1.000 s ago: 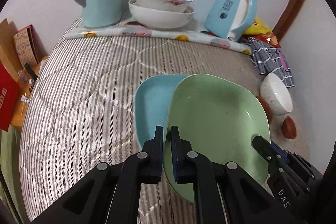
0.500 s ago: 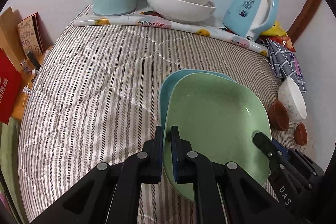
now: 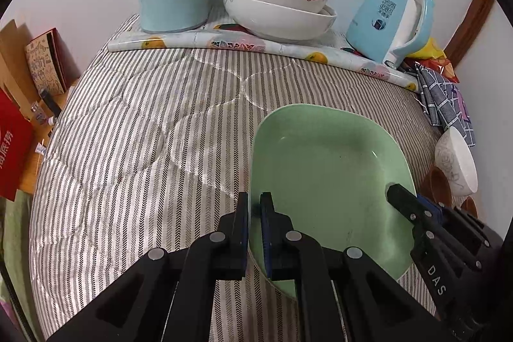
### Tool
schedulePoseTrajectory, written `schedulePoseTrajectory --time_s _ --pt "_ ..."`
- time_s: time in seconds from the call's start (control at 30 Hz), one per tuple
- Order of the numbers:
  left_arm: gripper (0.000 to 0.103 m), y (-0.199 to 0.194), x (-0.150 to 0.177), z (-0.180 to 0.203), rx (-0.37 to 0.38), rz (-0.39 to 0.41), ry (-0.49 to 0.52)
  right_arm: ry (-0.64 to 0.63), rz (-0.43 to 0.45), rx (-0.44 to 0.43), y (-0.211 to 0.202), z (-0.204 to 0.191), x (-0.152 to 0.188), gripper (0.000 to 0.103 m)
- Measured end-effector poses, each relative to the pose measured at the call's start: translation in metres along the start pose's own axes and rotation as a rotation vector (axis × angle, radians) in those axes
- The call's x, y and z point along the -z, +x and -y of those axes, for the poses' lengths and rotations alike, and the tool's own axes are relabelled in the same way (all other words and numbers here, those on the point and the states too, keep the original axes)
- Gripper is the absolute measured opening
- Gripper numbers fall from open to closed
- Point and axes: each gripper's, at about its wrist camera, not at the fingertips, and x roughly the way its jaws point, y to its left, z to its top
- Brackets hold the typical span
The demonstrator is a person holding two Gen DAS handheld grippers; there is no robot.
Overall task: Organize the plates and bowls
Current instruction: 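Lower the light-green plate onto the blue plate and open both grippers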
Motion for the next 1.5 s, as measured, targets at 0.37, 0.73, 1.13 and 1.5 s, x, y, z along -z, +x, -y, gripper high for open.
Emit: schedulePoseTrajectory --time_s 0.37,0.73,1.13,1.5 --pt "0.008 -0.001 0.002 0.000 0.008 0.005 0.013 -0.006 -0.013 -0.028 -0.007 0.000 0.010 0.013" --pt "0.008 0.002 -0.004 -0.001 0.007 0.014 -0.006 -0.008 0.002 -0.029 -0.004 -0.001 0.007 0.026" --pt "0.019 -0.024 0.001 0.010 0.000 0.046 0.009 0.021 0.060 -0.019 -0.044 0.020 0.020 0.051" --pt "0.026 -0.061 0.013 0.066 0.066 0.101 0.058 0.148 0.132 0.104 -0.111 0.097 0.053 0.060"
